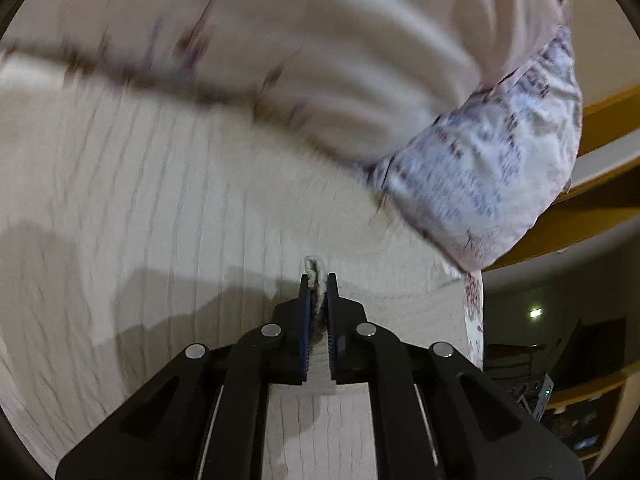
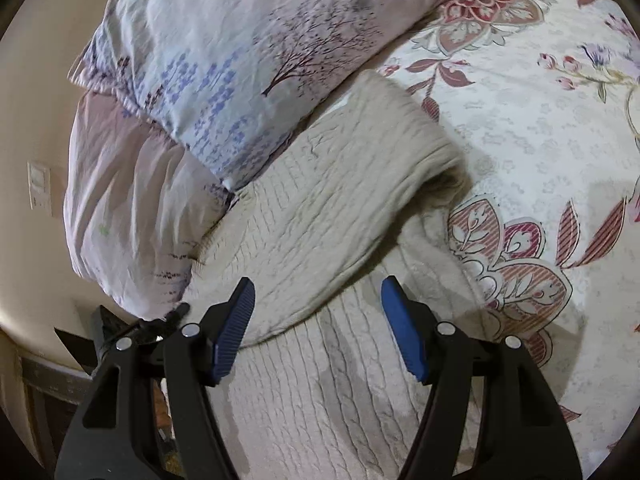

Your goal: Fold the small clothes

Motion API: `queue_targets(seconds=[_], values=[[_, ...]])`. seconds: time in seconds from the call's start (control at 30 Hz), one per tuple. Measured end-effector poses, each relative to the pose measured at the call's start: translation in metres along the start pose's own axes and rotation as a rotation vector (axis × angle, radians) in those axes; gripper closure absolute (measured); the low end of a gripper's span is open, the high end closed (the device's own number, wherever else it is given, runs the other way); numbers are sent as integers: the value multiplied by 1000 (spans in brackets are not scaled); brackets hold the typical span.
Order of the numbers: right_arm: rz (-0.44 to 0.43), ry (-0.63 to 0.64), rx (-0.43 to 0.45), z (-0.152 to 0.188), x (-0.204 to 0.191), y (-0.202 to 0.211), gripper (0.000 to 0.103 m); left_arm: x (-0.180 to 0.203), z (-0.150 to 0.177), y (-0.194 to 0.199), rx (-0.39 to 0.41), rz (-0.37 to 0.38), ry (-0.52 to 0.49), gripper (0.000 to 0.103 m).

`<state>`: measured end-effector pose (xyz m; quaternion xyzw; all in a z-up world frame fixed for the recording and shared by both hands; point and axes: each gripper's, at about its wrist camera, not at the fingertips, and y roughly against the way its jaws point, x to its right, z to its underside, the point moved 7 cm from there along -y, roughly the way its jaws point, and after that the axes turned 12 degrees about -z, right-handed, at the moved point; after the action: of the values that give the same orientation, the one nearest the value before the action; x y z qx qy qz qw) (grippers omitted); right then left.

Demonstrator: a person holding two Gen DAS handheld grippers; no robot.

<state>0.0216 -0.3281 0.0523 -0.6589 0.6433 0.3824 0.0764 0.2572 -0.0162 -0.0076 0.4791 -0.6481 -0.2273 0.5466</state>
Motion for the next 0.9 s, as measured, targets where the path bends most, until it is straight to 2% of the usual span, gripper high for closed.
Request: queue_targets(seconds=[0.13,0.27,0.3,0.37,0.4,0.43,0.57,0.63,0.77,0.9], values=[[-14,-34,11,-5,4,-4,38,-9,-39,14,78,-54,7,97],[-10,-94,40,-13,14,-15,41,-28,-53,15,76,-104,20,97],[-6,-111,51,-15,17,-16,44,-31,-51,14,69,-115,13,97],[11,-148,81,-19,25,-19,56,-36,-48,11,59,-123,14,97],[13,-162,98,-21,27,-20,73,-39,-46,9,53,-125,19,97],[23,-171,112,-24,30,-21,94,-42,-43,7,47,-128,24,97],[52,-120,195,-31,26,-10,96,-50,-35,4,30,-150,9,97],[99,-82,195,-30,25,-10,96,-54,-31,0,18,-184,-12,97],[161,-99,172,-30,37,-20,96,-60,-30,-8,7,-250,-46,97],[268,14,146,-29,30,-26,96,-59,-29,-19,19,-302,-85,97]])
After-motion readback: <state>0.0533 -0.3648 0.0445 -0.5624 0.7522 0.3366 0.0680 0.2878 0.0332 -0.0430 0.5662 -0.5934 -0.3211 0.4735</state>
